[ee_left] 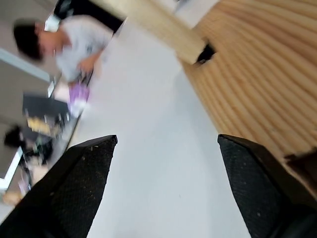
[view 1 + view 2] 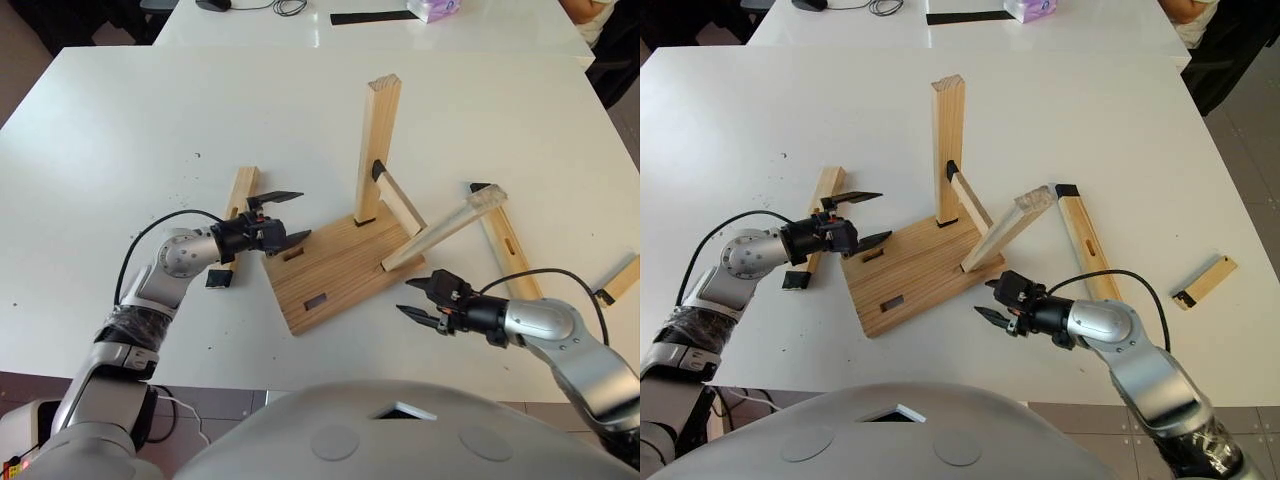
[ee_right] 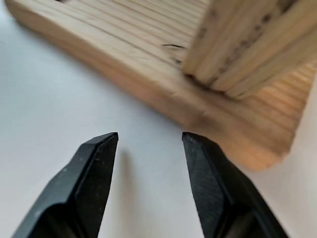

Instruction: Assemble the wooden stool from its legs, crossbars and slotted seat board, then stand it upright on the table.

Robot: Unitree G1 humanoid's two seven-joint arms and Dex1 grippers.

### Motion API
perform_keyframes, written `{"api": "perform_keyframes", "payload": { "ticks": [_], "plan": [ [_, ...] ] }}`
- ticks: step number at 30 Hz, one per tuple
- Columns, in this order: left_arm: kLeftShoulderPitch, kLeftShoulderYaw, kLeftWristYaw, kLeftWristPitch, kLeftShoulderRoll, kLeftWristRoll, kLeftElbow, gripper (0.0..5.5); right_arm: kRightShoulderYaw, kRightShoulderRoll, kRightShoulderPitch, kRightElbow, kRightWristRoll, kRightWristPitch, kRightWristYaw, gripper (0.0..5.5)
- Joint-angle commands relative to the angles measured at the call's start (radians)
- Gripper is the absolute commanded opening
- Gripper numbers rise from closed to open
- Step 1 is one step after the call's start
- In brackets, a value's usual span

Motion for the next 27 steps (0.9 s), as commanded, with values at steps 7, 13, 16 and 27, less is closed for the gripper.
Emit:
{"api": "perform_keyframes", "payload": {
  "ticks": [7, 13, 16, 27],
  "plan": [
    [0.068, -0.071, -0.138, 0.126, 0.005, -0.190, -0.146, 3.80, 0.010, 0.238, -0.148, 0.146, -0.094, -0.012, -0.247, 2.41],
    [0.080, -0.056, -0.135, 0.194, -0.013, -0.217, -0.192, 3.80, 0.005, 0.267, -0.238, 0.249, -0.124, -0.048, -0.269, 2.41],
    [0.084, -0.043, -0.128, 0.227, -0.027, -0.233, -0.205, 3.80, 0.000, 0.276, -0.274, 0.304, -0.140, -0.078, -0.277, 2.41],
    [0.173, 0.089, -0.042, 0.528, -0.071, -0.381, -0.472, 3.80, -0.149, 0.222, -0.225, 0.112, -0.047, 0.023, -0.221, 2.41]
  ]
}}
